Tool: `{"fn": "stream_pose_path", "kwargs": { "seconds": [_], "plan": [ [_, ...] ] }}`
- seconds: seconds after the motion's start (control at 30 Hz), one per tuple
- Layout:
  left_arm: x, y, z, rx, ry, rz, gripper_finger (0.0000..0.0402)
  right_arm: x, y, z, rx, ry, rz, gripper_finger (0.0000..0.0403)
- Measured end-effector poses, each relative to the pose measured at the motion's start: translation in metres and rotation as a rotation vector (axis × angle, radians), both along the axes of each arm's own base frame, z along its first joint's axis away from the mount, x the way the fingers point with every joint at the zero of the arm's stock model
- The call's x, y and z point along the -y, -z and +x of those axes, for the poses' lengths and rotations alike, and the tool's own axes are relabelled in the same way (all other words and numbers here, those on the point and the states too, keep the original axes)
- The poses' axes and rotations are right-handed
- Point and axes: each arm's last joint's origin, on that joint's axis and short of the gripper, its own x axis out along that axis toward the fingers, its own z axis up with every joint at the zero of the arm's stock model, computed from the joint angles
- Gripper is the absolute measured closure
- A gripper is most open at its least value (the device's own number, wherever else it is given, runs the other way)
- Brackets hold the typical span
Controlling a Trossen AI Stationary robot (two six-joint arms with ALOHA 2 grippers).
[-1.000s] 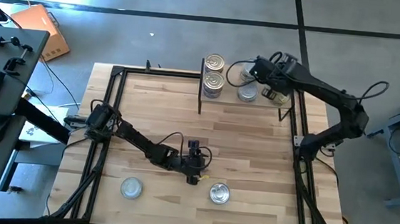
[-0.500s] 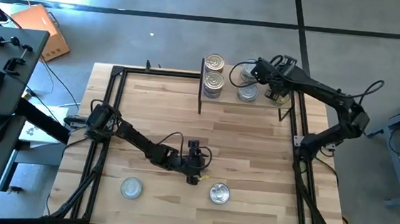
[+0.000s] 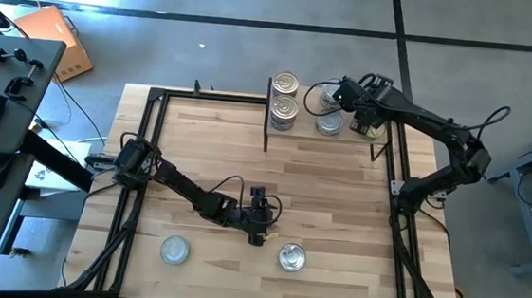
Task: Stack canned seafood by type on shelf
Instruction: Stack the green tuna can on top of the other green tuna can on the shelf, then stack the green white tuna can on top of the other green white tuna can on the shelf
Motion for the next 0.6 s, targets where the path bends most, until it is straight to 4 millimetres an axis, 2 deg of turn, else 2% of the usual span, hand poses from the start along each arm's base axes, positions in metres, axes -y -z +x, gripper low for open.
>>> {"fn": "stream_pose_path", "kwargs": {
  "seconds": [0.27,0.47,0.6],
  "plan": [
    [0.0,0.0,0.0,-0.001,0.003,0.001,0.0229,-0.004,-0.021,0.003,0.062,-0.026,0.04,0.016],
    [0.0,0.0,0.0,-0.001,0.004,0.0,0.0229,-0.013,-0.023,0.002,0.059,-0.004,0.072,0.016],
    [0.001,0.0,0.0,0.001,0.005,-0.001,0.0229,-0.026,-0.024,0.004,0.069,-0.007,0.092,0.016]
  ]
}}
